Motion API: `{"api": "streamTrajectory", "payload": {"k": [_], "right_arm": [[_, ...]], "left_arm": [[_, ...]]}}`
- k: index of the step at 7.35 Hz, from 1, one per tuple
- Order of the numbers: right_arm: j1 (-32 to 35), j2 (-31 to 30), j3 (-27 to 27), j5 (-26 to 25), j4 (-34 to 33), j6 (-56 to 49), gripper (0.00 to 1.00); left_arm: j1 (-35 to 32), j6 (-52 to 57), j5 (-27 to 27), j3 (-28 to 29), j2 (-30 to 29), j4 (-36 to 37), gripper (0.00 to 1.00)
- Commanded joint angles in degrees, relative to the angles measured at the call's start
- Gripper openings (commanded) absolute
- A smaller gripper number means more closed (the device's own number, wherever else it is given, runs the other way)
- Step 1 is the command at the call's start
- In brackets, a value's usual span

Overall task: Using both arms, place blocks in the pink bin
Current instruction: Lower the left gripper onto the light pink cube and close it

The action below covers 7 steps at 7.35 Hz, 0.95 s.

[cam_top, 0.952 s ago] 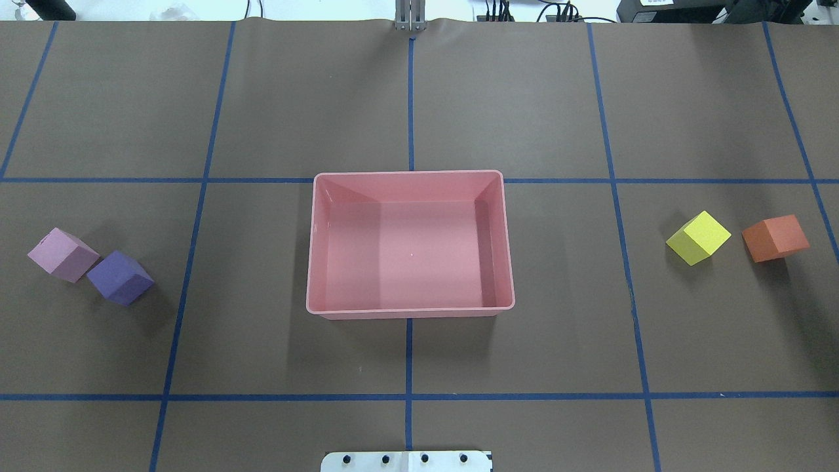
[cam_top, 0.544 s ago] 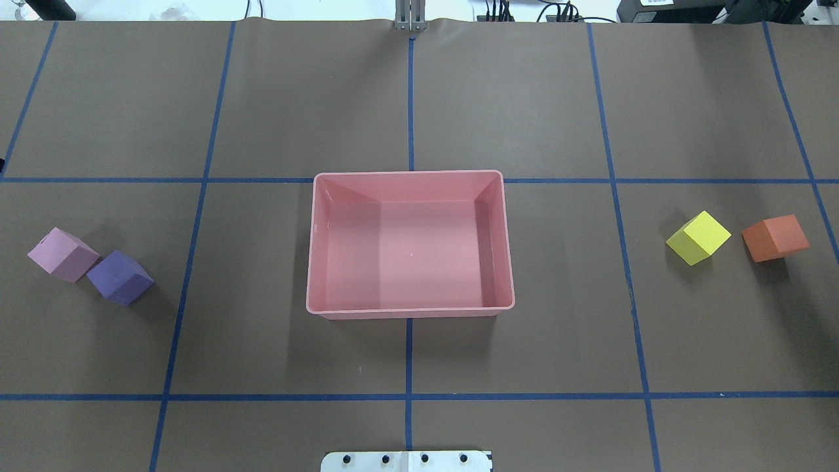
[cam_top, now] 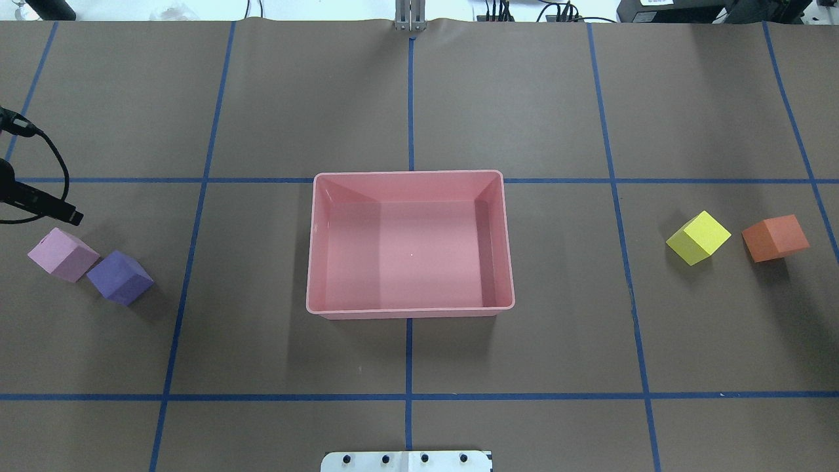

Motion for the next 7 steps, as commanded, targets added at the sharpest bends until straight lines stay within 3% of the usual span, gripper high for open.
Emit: {"api": "streamTrajectory", "payload": {"k": [1, 7], "right_arm": [[0.0, 0.0, 0.1, 0.4, 0.0, 0.0, 1.00], [0.0, 0.3, -0.4, 0.6, -0.1, 0.0, 1.00]], "left_arm": [[3.1, 1.9, 3.9, -0.2, 1.8, -0.1, 0.99], [3.4, 5.5, 4.0, 0.7, 3.6, -0.1, 0.99]]}}
